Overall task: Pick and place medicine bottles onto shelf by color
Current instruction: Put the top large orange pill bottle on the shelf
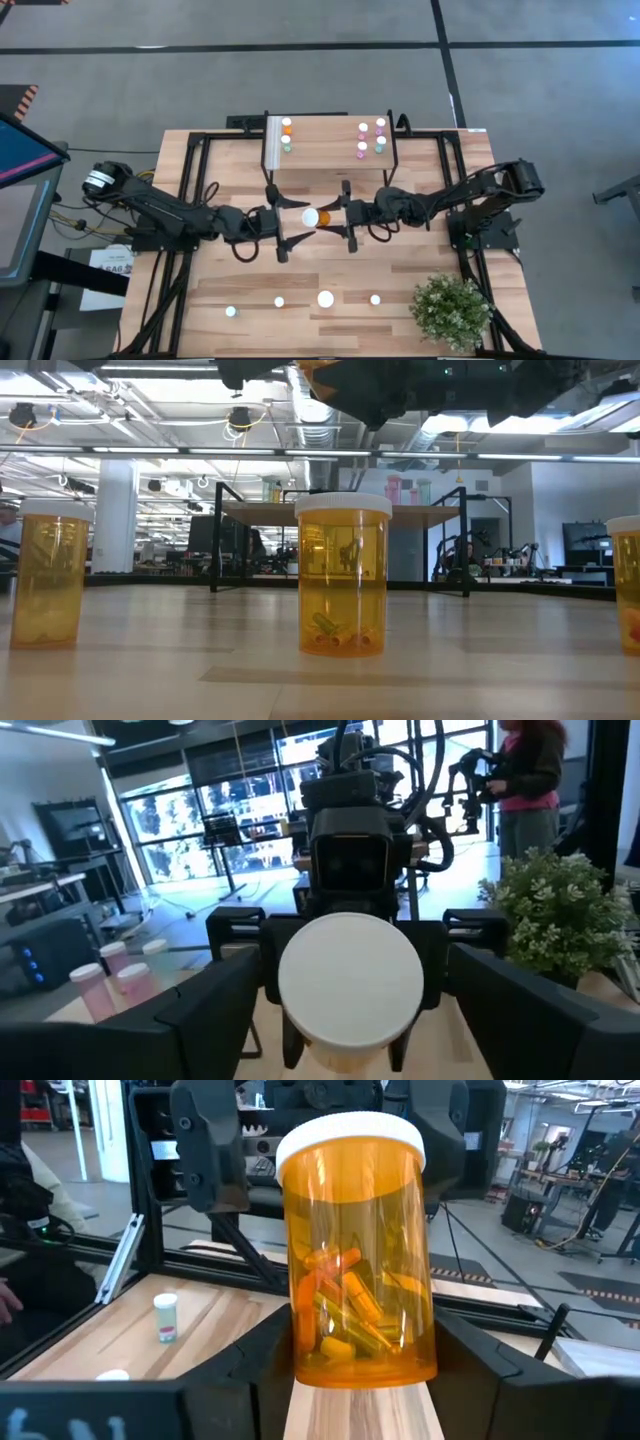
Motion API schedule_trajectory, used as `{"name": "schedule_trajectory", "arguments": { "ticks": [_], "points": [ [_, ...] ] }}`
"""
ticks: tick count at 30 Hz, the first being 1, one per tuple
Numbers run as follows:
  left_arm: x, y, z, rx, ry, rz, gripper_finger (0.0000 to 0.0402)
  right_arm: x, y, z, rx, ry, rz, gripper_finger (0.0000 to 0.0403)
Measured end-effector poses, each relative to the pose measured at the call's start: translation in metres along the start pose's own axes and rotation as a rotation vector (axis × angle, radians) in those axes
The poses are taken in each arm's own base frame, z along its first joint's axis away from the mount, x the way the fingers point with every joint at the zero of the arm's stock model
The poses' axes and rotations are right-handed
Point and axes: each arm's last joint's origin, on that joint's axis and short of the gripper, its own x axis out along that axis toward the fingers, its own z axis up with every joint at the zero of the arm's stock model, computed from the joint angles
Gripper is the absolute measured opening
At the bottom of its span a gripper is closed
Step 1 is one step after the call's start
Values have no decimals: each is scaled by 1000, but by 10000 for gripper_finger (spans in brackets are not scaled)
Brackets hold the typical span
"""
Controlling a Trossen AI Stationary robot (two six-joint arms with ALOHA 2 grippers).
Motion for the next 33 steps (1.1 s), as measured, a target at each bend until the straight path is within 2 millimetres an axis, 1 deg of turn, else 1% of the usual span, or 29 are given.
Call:
{"name": "schedule_trajectory", "arguments": {
  "ticks": [11,16,20,23,26,29,32,33],
  "points": [
    [5,9,-3,-32,6,-33,219,0,0,0,-3,0,-1,205],
    [5,11,-3,-48,2,-44,188,0,0,1,15,-16,-2,210],
    [5,11,-1,-61,-5,-39,184,0,-1,4,27,-38,-10,223],
    [5,11,-3,-56,11,-19,189,-1,-1,7,27,-49,-22,246],
    [4,14,1,-60,0,1,190,-1,-1,7,26,-41,-22,273],
    [3,20,4,-60,-12,17,189,-3,-5,7,22,-11,-48,299],
    [0,28,10,-61,-28,49,189,-8,-8,2,23,90,-66,317],
    [0,31,11,-60,-30,64,189,-10,-9,3,22,105,-80,320]
  ]
}}
